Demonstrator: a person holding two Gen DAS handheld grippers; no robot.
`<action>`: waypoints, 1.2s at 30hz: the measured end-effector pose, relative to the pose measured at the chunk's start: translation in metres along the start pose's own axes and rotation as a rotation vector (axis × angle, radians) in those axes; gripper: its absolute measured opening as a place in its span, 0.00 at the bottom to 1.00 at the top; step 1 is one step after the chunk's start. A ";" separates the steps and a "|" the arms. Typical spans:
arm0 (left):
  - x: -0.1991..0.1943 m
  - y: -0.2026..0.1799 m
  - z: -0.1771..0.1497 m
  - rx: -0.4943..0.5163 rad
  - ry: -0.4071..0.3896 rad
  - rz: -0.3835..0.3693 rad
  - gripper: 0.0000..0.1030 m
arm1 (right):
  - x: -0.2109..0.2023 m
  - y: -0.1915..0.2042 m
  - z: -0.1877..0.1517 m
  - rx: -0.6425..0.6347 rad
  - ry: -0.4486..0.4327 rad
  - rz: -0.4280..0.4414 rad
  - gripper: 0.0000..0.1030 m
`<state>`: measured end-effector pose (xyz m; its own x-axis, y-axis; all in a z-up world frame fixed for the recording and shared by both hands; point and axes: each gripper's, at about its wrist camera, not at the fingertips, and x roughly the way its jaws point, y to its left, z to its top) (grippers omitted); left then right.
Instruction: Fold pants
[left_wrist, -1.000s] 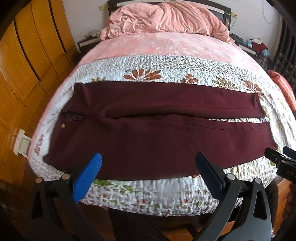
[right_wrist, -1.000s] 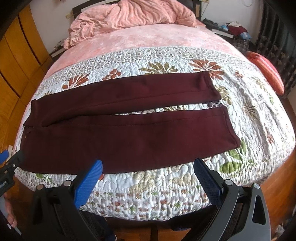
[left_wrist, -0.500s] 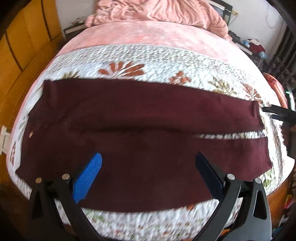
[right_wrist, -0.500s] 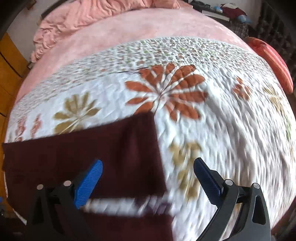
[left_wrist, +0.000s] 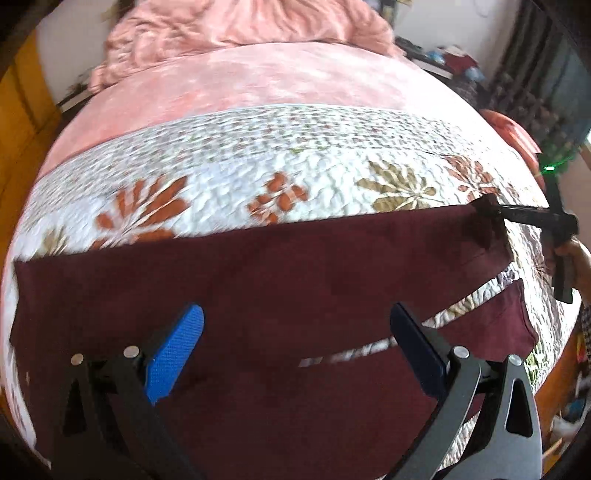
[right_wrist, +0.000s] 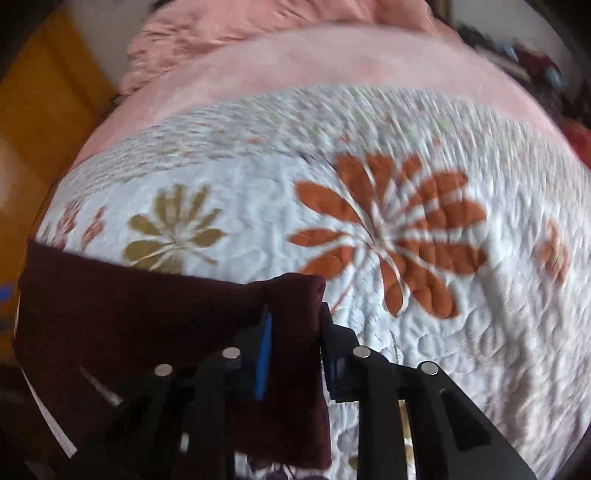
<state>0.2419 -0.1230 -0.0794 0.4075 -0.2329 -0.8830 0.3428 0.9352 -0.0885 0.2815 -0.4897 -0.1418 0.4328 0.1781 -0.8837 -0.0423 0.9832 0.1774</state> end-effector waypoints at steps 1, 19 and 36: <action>0.012 -0.002 0.011 0.030 0.007 -0.039 0.97 | -0.014 0.004 -0.003 -0.024 -0.031 0.022 0.23; 0.135 -0.053 0.103 0.480 0.251 -0.566 0.97 | -0.108 0.021 0.003 -0.118 -0.213 0.215 0.22; 0.057 -0.026 0.060 0.327 0.137 -0.436 0.10 | -0.115 0.014 -0.014 -0.002 -0.271 0.179 0.15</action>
<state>0.3073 -0.1770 -0.0998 0.0629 -0.5221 -0.8505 0.7081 0.6239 -0.3307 0.2185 -0.4961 -0.0441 0.6422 0.3311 -0.6914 -0.1411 0.9375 0.3179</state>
